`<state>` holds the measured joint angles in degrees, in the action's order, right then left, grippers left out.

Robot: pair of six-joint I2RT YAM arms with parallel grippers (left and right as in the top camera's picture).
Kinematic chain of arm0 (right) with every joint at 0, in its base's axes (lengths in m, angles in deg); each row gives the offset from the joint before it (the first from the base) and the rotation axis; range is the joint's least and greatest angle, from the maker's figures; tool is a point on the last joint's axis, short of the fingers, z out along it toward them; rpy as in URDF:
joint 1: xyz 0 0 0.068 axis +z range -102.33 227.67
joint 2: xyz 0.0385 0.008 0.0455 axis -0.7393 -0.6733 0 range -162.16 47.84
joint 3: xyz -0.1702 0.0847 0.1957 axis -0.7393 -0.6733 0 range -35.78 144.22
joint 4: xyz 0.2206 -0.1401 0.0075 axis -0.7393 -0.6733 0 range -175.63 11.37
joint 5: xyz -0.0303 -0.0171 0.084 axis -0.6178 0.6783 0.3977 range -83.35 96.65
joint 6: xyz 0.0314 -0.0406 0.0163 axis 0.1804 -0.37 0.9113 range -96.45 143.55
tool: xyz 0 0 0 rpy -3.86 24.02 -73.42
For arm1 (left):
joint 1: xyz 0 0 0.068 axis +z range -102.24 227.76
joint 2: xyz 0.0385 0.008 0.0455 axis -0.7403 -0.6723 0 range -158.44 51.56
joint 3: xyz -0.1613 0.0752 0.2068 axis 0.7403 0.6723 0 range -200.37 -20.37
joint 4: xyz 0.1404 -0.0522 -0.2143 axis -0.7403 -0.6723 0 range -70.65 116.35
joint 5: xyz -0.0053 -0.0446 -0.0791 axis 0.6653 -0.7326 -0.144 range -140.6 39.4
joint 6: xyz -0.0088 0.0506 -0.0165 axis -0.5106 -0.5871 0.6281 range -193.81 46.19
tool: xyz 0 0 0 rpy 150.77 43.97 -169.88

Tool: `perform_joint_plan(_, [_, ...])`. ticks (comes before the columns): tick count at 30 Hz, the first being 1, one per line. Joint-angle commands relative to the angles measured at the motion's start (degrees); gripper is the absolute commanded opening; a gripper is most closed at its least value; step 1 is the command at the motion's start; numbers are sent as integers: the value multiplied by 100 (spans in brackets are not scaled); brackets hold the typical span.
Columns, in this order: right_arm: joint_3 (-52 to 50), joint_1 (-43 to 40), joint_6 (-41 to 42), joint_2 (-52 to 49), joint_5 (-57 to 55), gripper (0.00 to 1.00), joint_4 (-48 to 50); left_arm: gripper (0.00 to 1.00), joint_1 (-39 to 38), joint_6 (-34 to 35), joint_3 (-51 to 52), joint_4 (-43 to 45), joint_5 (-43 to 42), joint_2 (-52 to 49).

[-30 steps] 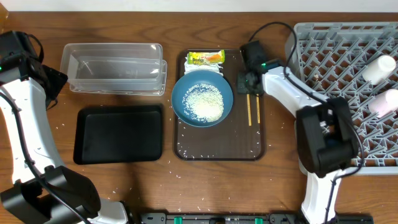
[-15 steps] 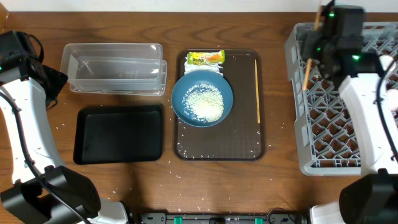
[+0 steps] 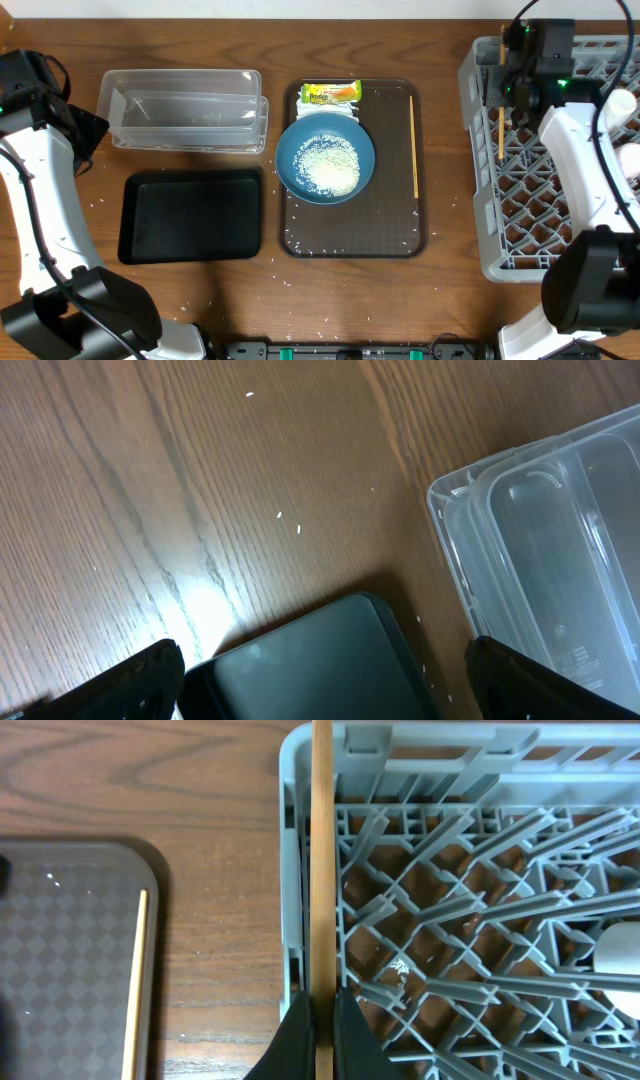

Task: Sort waste into correct bins and load items into the dishwasher rack
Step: 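Carry the chopstick to the rack's left side and release it, then return the right gripper to the second chopstick on the tray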

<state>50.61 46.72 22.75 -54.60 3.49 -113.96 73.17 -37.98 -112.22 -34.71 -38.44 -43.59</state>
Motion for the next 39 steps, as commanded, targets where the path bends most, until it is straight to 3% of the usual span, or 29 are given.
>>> perform_joint_plan(1, [-9,-81,-138,-63,24,5,20,93,17,26,-26,2,48,-17])
perform_joint_plan(4, [-11,-81,-94,-83,28,11,0,93,17,26,-26,2,48,-17])
perform_joint_plan(10, [-11,-79,181,-83,46,48,-72,93,17,26,-26,2,48,-17])
perform_joint_plan(17, [-11,68,374,-81,494,54,-221,93,17,26,-26,2,48,-17])
perform_joint_plan(21, [-11,249,374,-79,1294,57,-199,93,17,26,-26,2,48,-17])
perform_joint_plan(25, [-11,581,374,-81,1744,70,-170,93,17,26,-26,2,48,-17])
perform_joint_plan(28, [-39,866,389,-85,1408,67,-173,93,17,26,-26,2,48,-17])
perform_joint_plan(33, [-107,1235,1021,-278,601,44,-166,93,17,26,-26,2,48,-17])
perform_joint_plan(39, [-109,1504,1458,-901,597,32,-144,93,17,26,-26,2,48,-17])
